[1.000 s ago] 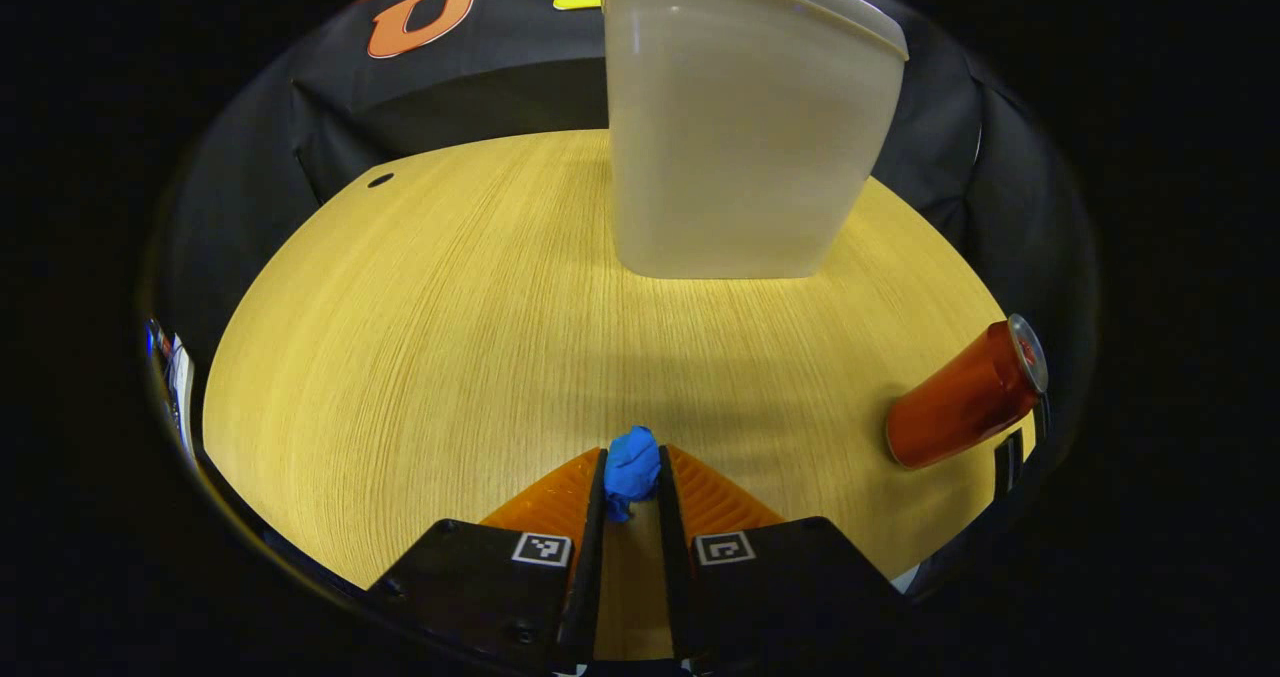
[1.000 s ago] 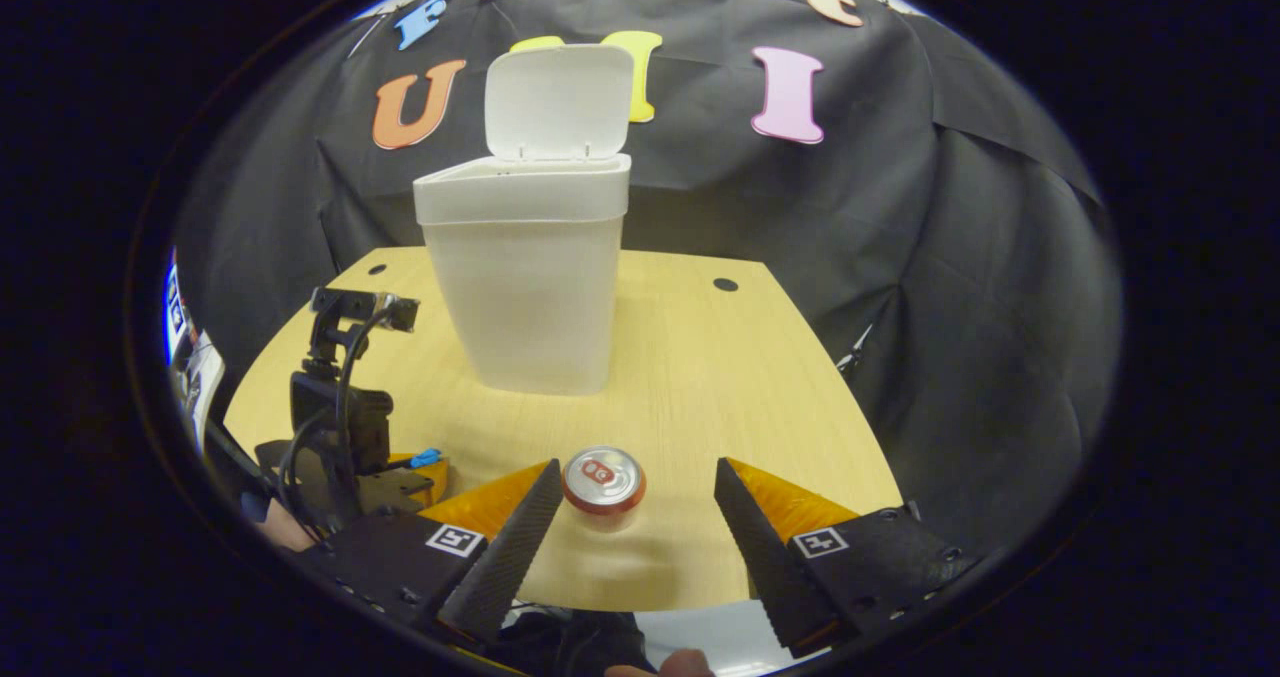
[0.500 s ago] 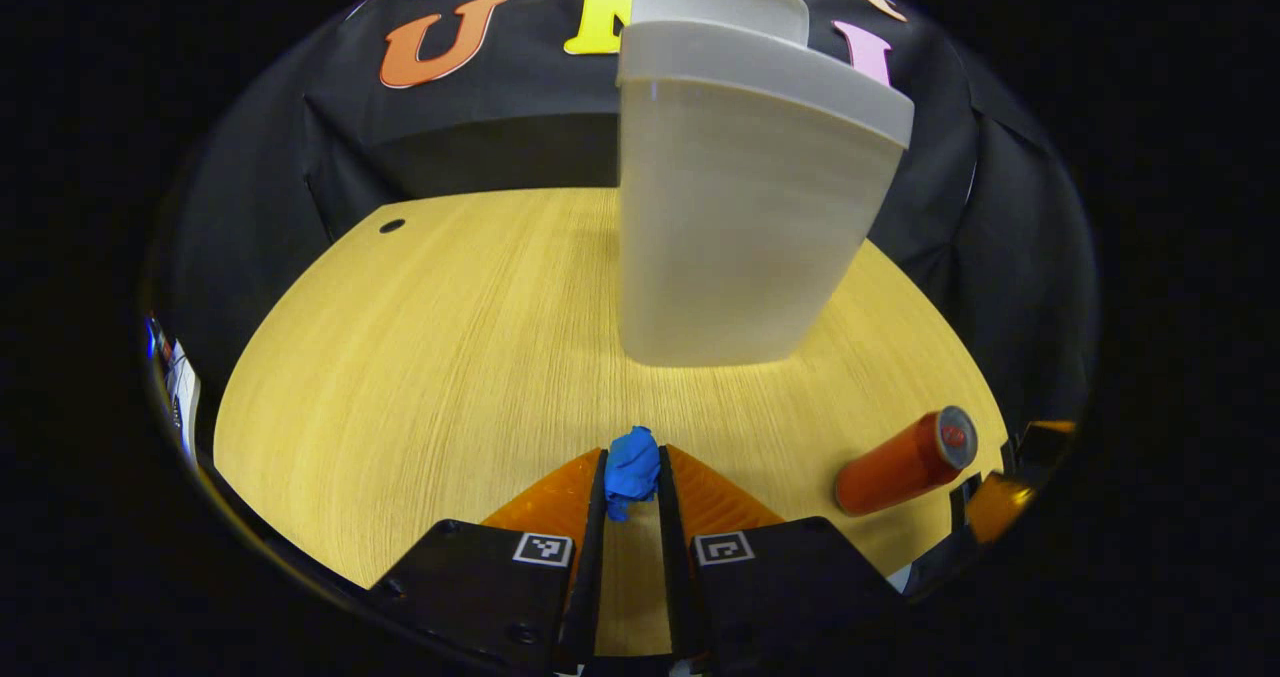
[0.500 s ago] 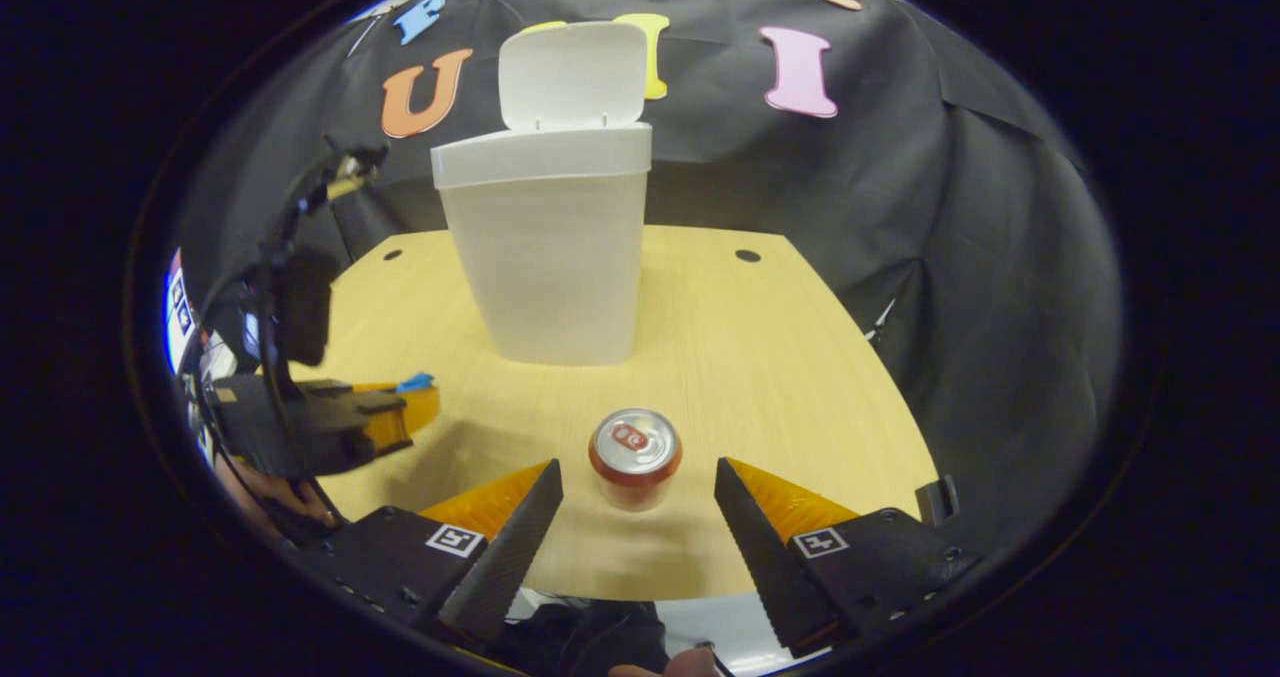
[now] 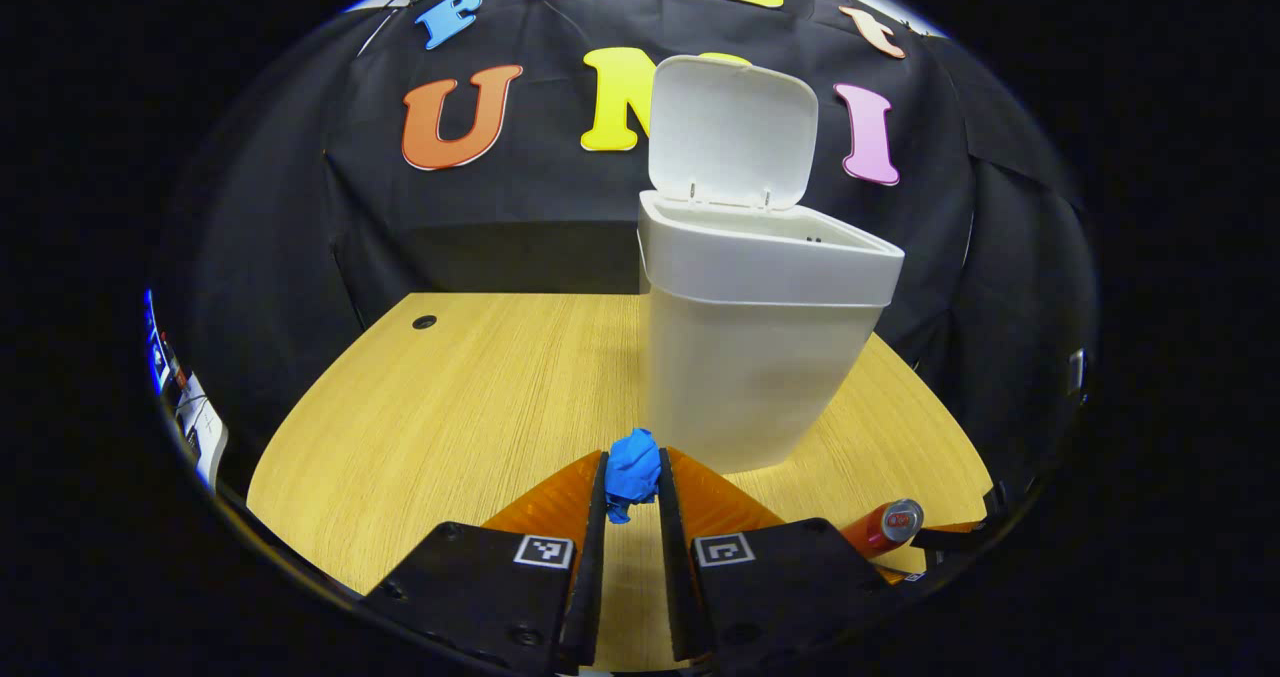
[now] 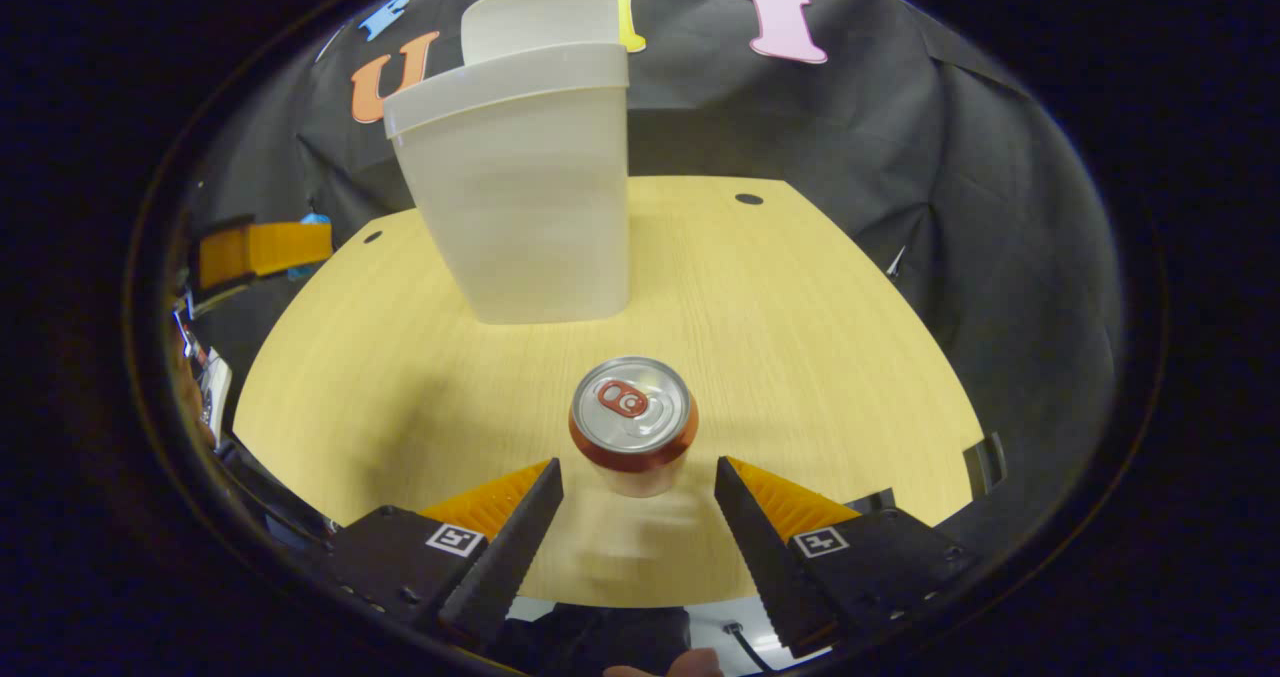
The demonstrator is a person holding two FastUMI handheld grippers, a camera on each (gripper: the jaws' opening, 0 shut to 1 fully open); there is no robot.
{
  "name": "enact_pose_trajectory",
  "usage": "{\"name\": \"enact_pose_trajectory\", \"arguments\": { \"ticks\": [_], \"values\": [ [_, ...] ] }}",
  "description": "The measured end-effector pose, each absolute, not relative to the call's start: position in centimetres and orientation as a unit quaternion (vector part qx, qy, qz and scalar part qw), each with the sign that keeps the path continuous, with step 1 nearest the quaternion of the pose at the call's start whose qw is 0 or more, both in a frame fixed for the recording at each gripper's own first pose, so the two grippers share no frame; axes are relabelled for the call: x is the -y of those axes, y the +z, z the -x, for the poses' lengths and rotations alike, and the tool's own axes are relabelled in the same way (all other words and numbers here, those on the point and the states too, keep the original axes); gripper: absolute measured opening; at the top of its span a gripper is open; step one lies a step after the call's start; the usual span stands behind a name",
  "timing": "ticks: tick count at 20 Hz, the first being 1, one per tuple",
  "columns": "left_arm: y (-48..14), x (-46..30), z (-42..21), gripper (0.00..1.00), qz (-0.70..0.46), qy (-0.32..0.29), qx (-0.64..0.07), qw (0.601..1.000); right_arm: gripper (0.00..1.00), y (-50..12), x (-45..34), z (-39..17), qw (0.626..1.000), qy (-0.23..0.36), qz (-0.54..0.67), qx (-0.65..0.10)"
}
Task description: Press the lid of the desktop garbage bin to open it, pick up the crumpled paper on the desktop and throw it into the bin, then pick up the pop can on the desktop and drop it into the bin, and finally close the garbage bin lid.
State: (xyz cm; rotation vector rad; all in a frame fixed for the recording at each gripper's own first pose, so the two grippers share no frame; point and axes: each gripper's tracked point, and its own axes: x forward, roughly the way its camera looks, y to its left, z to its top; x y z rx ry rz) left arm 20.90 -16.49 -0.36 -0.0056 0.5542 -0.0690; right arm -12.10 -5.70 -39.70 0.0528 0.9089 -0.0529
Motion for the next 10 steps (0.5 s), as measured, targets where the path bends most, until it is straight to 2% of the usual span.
{"name": "enact_pose_trajectory", "arguments": {
  "ticks": [1, 10],
  "values": [
    [0.7, 16.0, -21.1, 0.30, 0.003, -0.036, -0.268, 0.963, 0.96, -40.2, 5.7, 11.9, 0.896, -0.025, -0.026, -0.442],
    [1.8, 15.8, -21.2, 0.30, -0.003, -0.038, -0.264, 0.964, 0.94, -43.3, 5.5, 9.9, 0.888, -0.031, -0.045, -0.457]
  ]
}}
